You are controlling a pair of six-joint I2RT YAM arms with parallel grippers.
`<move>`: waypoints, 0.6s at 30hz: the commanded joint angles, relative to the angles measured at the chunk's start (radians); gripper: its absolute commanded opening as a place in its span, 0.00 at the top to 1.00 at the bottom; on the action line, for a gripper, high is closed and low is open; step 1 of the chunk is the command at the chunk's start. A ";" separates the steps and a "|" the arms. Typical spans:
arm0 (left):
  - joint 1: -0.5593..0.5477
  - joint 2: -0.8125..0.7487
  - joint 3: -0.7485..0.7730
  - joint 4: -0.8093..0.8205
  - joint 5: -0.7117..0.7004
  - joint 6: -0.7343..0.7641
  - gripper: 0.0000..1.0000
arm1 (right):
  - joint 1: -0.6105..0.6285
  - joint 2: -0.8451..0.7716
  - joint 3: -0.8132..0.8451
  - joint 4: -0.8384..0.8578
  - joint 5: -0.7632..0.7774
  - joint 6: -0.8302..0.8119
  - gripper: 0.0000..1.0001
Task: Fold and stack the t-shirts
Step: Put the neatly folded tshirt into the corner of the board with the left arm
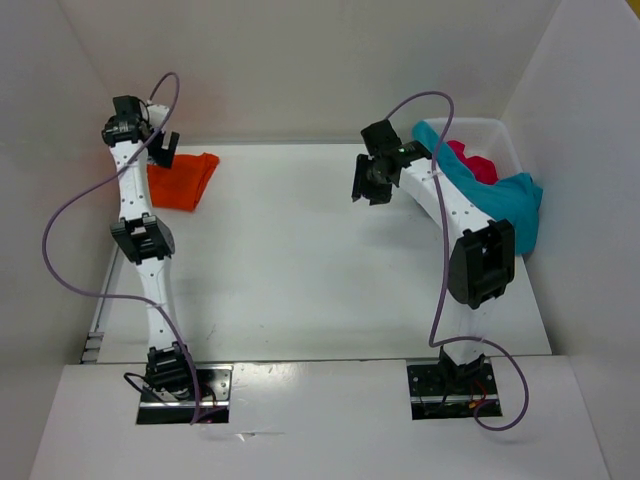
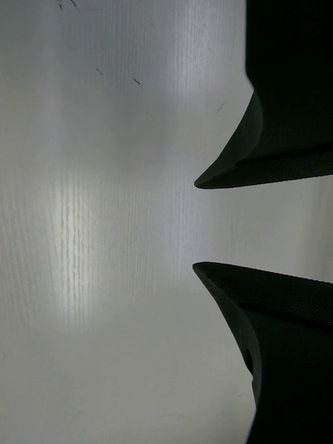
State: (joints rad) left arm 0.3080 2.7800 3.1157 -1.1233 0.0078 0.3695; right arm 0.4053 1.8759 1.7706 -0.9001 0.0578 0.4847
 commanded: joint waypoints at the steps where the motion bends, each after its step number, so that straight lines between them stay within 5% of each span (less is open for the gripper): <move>1: -0.021 0.033 0.017 -0.037 0.035 0.071 0.00 | 0.001 -0.063 -0.013 0.041 -0.025 0.015 0.48; 10: -0.035 0.144 0.017 -0.050 -0.029 0.080 0.15 | 0.001 -0.043 0.018 0.032 -0.026 0.015 0.48; 18: -0.046 0.191 0.017 0.048 0.041 0.026 0.11 | 0.001 0.009 0.093 -0.013 -0.026 0.006 0.48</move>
State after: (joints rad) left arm 0.2665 2.9349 3.1214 -1.1244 0.0055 0.4355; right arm 0.4053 1.8744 1.7962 -0.9077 0.0364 0.4931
